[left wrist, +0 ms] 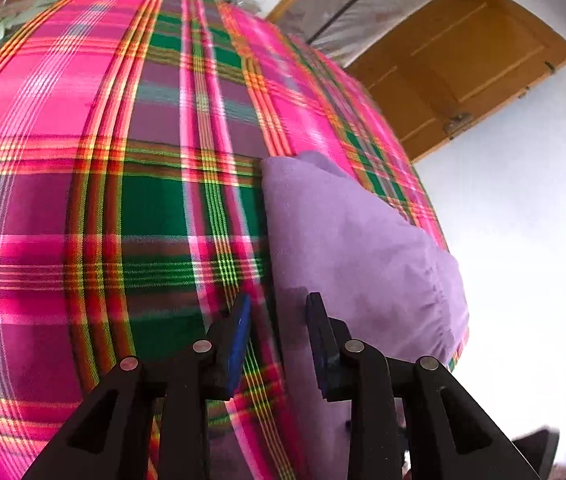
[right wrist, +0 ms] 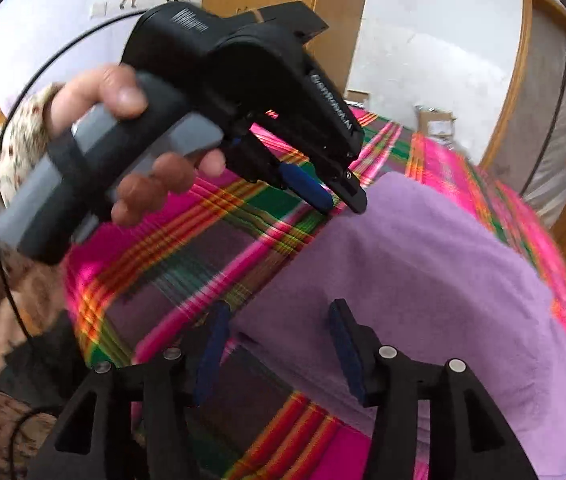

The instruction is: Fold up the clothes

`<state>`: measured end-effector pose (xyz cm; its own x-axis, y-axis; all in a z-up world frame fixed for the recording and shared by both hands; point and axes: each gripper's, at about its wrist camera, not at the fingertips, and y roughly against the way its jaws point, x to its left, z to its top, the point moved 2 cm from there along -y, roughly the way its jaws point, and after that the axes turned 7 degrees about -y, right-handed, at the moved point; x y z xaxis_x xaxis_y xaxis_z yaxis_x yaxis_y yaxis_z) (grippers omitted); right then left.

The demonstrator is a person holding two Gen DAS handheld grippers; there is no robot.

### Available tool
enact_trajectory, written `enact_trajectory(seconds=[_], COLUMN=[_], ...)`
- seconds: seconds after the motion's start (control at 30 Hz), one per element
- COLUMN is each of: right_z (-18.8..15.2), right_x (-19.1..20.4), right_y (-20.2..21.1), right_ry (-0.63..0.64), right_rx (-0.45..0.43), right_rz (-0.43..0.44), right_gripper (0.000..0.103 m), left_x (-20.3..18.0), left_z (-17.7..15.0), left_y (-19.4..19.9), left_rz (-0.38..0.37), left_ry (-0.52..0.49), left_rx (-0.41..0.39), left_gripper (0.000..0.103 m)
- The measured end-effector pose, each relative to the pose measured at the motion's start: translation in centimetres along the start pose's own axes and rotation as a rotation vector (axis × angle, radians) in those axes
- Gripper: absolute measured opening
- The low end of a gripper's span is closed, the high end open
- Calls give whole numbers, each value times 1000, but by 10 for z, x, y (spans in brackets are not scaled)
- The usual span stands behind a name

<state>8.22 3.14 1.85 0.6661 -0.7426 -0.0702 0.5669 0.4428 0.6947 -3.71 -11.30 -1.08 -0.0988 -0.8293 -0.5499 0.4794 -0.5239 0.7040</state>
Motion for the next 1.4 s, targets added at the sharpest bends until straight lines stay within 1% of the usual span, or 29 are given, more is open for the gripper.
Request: enact_trajectory(seconds=[0.07, 0.2, 0.27, 0.3, 0.33, 0.4, 0.43, 0.5, 0.87, 0.97, 1.07, 1.13, 1.23, 1.27, 1.33, 1.37, 1.4], right_z=[-2, -4, -4, -4, -4, -4, -3, -2, 1, -1, -1, -4, -4, -3, 0, 2, 4], right_x=[0, 0, 0, -1, -2, -6, -9, -15, -32, -30, -29, -27, -23, -24, -26, -27, -27], right_y=[1, 2, 2, 2, 2, 4, 5, 9, 43, 56, 56, 60, 61, 58, 52, 49, 46], right_ry=[2, 0, -1, -8, -14, -28, -42, -73, -123, -140, -147, -146, -143, -145, -146, -146, -144], right_rx=[-4, -13, -17, -17, -19, -22, -24, -40, -172, -201, -190, -187, -184, -178, -168, -165, -162], right_rz=[-24, -28, -27, -23, -27, -31, -22, 2, 43, 51, 67, 70, 70, 73, 78, 79, 78], right_gripper=[52, 52, 50, 46, 38, 24, 21, 19, 18, 18, 18, 18, 18, 18, 18, 18, 18], left_x=[-2, -6, -3, -3, -3, -5, -5, -5, 1, 0, -2, -3, -3, -3, -2, -2, -1], left_z=[5, 17, 17, 16, 15, 18, 19, 23, 34, 34, 39, 42, 47, 49, 51, 51, 51], left_y=[-5, -16, -16, -15, -14, -16, -17, -20, -32, -32, -38, -43, -51, -53, -56, -56, -57], left_rz=[-7, -10, -12, -10, -8, 2, 6, 0, -54, -78, -118, -133, -154, -163, -175, -178, -180], left_ry=[-11, -11, 4, 4, 3, -6, -9, -6, 86, 105, 141, 161, 168, 168, 166, 164, 163], left_rx=[5, 9, 9, 9, 9, 9, 9, 12, 28, 35, 42, 48, 50, 51, 51, 48, 46], left_gripper=[29, 30, 30, 30, 30, 30, 30, 30, 30, 31, 42, 42, 41, 40, 40, 38, 30])
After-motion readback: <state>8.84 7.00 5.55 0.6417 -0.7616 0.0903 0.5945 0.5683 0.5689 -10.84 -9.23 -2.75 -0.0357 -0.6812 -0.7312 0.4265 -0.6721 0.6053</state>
